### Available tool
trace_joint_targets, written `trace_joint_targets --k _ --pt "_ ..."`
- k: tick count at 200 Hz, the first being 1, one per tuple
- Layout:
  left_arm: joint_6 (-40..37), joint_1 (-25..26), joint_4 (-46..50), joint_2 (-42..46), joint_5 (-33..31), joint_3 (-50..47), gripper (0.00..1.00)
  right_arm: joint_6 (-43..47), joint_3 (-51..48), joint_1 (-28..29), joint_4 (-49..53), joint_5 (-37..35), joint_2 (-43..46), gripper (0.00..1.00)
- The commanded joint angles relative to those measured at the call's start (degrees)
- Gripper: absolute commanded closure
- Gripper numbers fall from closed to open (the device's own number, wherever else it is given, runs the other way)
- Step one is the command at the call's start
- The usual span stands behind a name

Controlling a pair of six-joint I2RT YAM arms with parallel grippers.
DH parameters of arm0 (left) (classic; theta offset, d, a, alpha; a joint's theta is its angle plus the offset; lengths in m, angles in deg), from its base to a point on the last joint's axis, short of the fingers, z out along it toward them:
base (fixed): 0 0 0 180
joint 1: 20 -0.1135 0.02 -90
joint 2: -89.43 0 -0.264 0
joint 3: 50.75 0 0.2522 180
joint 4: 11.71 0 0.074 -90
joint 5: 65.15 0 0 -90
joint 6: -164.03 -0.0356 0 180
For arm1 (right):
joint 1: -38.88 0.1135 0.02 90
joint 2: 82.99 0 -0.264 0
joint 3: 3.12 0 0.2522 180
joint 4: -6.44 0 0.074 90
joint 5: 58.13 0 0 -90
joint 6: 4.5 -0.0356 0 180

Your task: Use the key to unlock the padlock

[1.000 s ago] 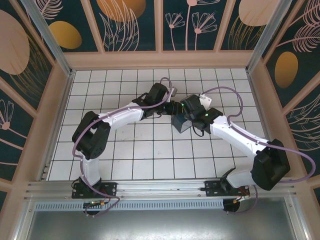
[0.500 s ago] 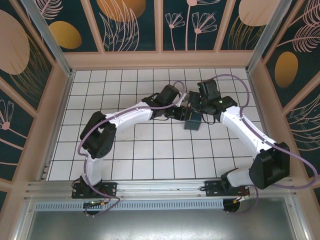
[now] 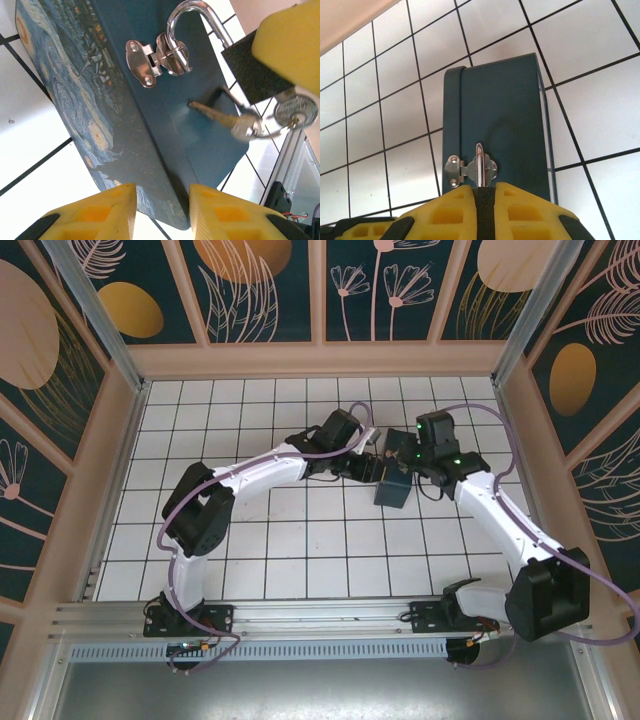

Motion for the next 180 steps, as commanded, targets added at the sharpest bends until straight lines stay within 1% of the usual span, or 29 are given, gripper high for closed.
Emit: trace_joint_targets --k 1,16,23,42,59,79,102,119,138,170,180 --pt "0.8 -0.6 2.3 -2.0 -0.3 -0.5 0.68 3.1 -1.4 -3.0 -6.3 6.5 -0.4 1.0" --pt "1.2 -0.6 2.0 -1.7 -0.3 -0.9 0.68 3.1 -3.4 -7.0 -9.4 13.8 -0.6 1.0" --pt "1.3 -0.8 1.9 -1.5 -0.3 -0.9 0.67 2.4 -4.5 -8.6 -10.9 16.0 -0.4 1.0" --pt "1.5 -1.1 1.9 -1.2 -0.3 -0.5 0.67 2.6 -5.4 -10.2 -11.6 17.4 -0.3 1.0" --pt "1.3 -1.1 2.1 -1.4 0.2 0.8 0.67 2.2 -6.1 -10.4 -12.5 19.3 -0.5 1.0" --pt "1.2 -1.1 2.5 -2.6 0.5 3.3 0.64 0.7 -7.8 -10.2 -14.6 18.5 0.5 1.0" --pt "1.2 -1.1 3.0 -4.6 0.4 7.6 0.55 -0.1 -9.5 -9.2 -16.4 16.7 0.8 1.0" --pt "2.1 -1.1 1.2 -5.1 0.4 8.9 0.51 -0.1 -10.2 -7.7 -16.8 14.8 1.3 1.0" --pt "3.0 -1.1 0.4 -6.5 1.1 10.4 0.5 0.2 -10.3 -6.6 -16.3 11.9 2.0 1.0" --pt "3.6 -1.0 0.1 -8.7 0.2 10.8 0.5 0.5 -10.7 -6.5 -17.4 10.3 2.9 1.0" --pt "3.6 -1.0 0.5 -9.1 0.0 10.7 0.52 0.6 -11.0 -6.5 -17.9 9.6 3.0 1.0"
